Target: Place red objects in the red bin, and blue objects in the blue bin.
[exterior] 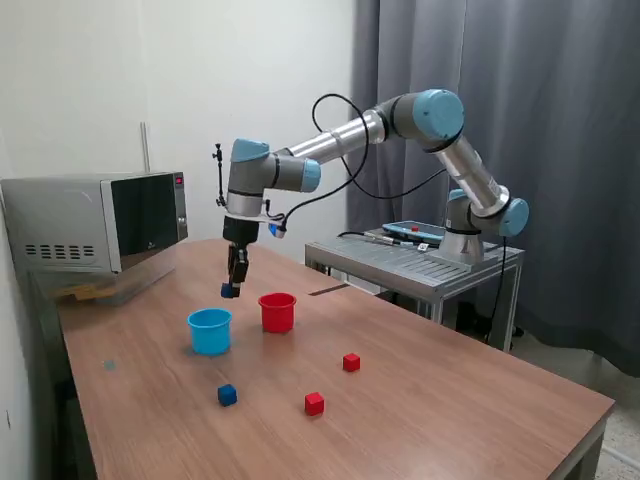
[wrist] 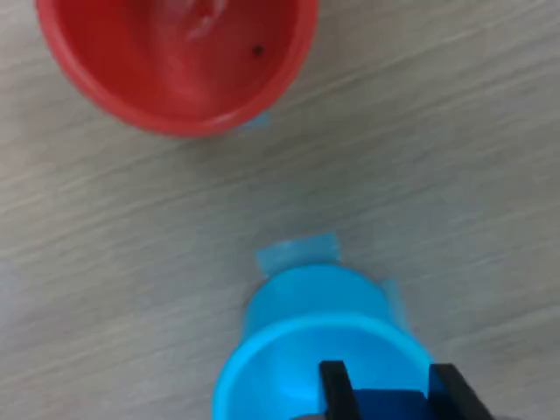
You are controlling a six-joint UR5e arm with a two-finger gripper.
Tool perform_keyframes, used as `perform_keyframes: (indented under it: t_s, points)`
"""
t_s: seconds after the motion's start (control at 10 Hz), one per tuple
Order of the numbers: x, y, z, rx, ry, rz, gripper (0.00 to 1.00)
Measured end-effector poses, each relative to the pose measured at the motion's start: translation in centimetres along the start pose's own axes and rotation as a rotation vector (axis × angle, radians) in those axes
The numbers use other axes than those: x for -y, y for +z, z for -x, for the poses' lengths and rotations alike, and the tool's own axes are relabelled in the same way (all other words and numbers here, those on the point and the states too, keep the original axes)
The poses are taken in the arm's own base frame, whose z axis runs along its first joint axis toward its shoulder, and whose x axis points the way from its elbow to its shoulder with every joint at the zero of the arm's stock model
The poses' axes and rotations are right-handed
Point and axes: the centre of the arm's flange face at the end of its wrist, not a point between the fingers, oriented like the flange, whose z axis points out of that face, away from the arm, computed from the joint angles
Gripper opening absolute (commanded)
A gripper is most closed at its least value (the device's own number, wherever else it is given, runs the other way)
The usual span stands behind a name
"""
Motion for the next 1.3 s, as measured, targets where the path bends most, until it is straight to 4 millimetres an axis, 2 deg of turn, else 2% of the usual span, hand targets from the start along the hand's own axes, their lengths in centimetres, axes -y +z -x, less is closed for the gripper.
perform_keyframes:
  t_s: [0.3, 0.7, 1.3]
  points:
    - [-1.8, 1.7, 1.4, 0.001, 0.004, 0.006, 0.00]
    - [-3.2, 3.3, 1.4, -0.025, -0.033, 0.013, 0.00]
    - [-2.9, 4.4, 1.6, -0.034, -0.037, -0.007, 0.00]
